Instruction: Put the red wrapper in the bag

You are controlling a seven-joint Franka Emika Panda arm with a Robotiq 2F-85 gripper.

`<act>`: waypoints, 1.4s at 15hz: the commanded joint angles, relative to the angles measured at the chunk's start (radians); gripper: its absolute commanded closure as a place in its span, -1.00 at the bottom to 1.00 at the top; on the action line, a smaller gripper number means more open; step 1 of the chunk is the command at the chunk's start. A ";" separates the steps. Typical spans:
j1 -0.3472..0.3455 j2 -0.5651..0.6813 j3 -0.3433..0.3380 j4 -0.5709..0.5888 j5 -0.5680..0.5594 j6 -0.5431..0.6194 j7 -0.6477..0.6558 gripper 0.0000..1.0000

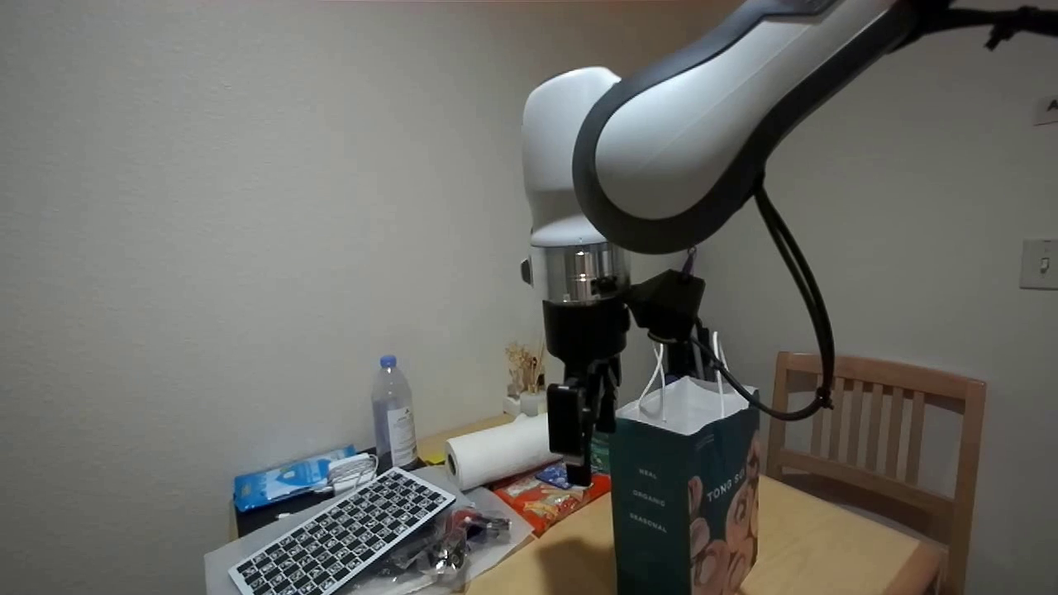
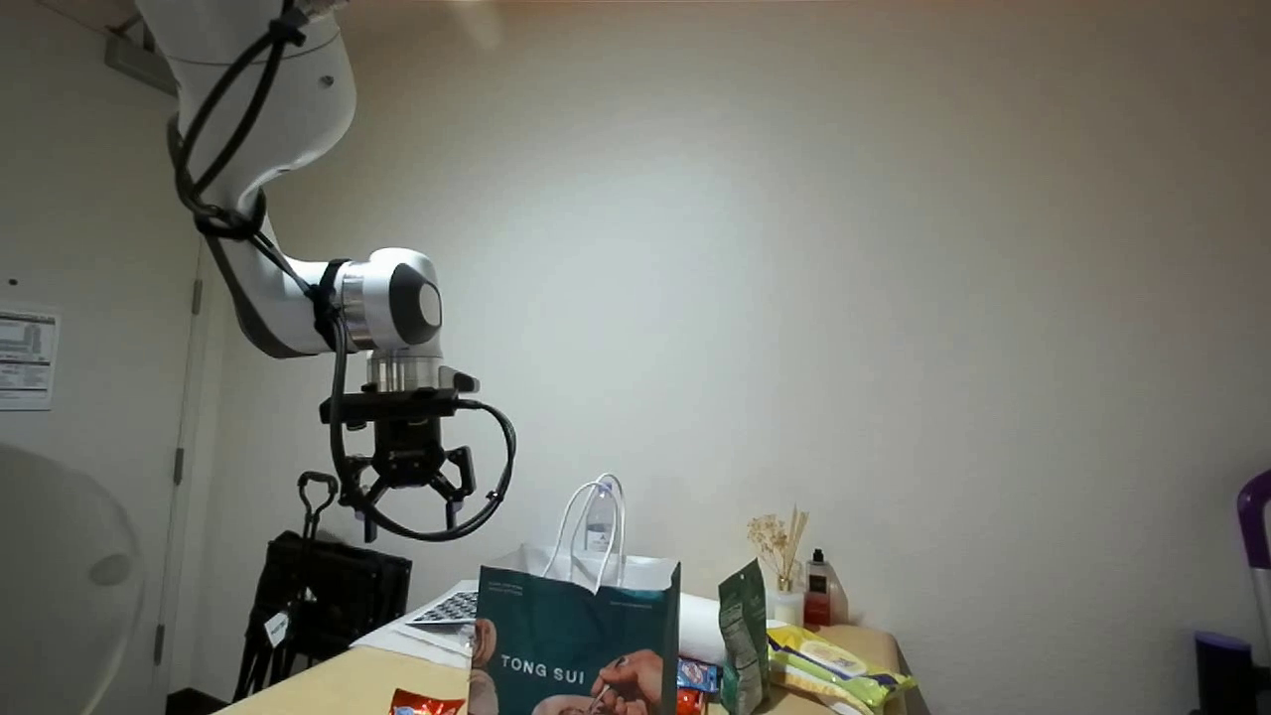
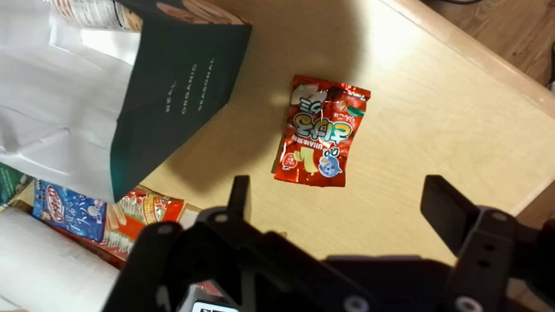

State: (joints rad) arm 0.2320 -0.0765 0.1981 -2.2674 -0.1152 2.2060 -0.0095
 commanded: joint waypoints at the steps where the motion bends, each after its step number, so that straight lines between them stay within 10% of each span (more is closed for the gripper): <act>1: -0.009 0.003 0.006 0.002 0.001 -0.002 -0.001 -1.00; 13: 0.103 0.478 0.044 0.369 -0.162 -0.283 -0.069 -1.00; 21: 0.078 0.543 0.021 0.407 -0.122 -0.283 -0.091 -1.00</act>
State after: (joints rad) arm 0.3158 0.4592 0.2158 -1.8700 -0.2483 1.9168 -0.0947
